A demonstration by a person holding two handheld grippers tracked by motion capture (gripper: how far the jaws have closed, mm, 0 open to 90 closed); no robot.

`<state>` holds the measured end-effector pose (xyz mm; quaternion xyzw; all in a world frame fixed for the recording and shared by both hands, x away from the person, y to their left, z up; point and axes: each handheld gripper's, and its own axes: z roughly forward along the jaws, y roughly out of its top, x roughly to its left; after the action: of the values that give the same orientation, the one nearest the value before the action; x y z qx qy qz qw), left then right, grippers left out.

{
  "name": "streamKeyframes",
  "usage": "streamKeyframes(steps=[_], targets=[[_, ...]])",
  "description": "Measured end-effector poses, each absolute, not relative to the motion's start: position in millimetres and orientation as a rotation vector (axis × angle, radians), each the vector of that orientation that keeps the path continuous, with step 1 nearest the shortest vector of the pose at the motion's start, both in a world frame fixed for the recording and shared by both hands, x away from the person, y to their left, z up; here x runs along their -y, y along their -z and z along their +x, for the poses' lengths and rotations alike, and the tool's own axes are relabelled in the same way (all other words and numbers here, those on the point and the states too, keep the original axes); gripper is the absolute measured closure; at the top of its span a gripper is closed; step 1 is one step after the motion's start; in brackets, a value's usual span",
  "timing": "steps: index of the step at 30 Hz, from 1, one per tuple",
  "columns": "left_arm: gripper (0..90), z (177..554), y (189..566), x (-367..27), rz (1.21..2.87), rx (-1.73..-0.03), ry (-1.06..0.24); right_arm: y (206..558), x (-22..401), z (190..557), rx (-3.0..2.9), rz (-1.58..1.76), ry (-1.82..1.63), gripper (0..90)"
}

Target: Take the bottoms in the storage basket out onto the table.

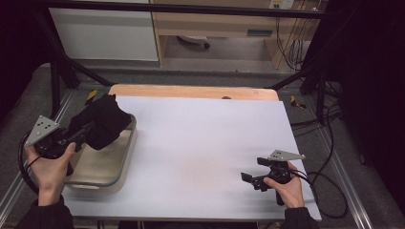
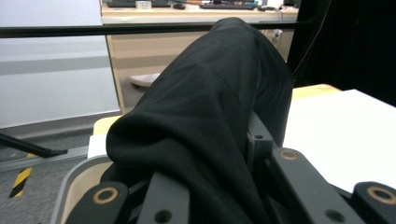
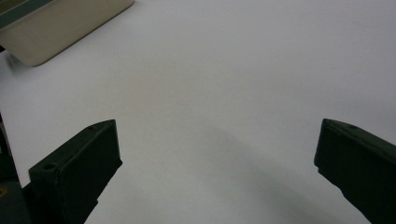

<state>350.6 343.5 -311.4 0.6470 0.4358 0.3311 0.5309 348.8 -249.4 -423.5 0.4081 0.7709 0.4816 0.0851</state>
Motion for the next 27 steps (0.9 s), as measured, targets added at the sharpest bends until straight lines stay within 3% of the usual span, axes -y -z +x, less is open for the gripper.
streamKeyframes(steps=[27], targets=[[76.3,340.8,301.7,-336.9,1.440,-0.950,-0.770,423.9,248.9,348.9,-2.303,1.219,-1.432,0.9]])
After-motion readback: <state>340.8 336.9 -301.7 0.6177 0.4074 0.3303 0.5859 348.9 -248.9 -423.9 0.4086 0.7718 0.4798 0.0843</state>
